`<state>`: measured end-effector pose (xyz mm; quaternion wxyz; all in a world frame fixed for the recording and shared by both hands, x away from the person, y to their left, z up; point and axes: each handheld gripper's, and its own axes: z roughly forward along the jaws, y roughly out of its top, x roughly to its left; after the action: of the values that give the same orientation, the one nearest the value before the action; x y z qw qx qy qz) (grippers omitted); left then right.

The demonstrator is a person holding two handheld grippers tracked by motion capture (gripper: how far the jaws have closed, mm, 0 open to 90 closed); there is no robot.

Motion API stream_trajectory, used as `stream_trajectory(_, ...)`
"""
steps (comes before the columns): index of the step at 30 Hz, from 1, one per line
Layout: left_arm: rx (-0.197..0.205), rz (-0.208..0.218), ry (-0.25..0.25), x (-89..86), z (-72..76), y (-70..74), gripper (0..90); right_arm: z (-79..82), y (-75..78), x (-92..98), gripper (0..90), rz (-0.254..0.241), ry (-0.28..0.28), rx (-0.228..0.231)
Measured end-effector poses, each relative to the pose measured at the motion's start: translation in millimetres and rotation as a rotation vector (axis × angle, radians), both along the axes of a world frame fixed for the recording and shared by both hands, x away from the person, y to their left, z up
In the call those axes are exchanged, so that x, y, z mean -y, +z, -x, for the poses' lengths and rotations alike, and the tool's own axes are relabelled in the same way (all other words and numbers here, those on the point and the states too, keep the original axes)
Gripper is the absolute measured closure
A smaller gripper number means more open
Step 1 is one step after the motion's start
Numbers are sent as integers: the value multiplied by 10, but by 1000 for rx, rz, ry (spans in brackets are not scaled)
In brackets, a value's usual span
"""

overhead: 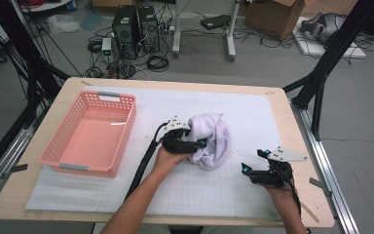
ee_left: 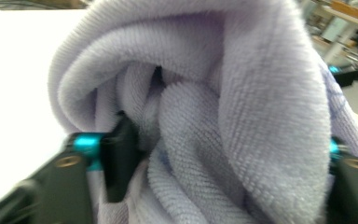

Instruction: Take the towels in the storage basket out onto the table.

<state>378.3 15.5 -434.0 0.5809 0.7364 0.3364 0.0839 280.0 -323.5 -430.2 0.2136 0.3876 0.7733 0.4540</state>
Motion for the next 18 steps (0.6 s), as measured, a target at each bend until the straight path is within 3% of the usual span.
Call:
stream_trajectory(4, 49, -60, 59, -180, 66, 178, 206, -6, -4, 8, 159, 5, 0, 5)
stream_trajectory(8, 72, -64, 84, -387, 185, 281, 204, -3, -4, 3, 159, 6, -5, -2)
stream_trajectory(11, 89, -66, 77, -533, 311, 261, 206, 0, -1, 8, 159, 4, -10, 0)
stream_trajectory(18, 115, -22, 96, -851, 604, 98, 228, -10, 6, 7, 159, -6, -22, 2)
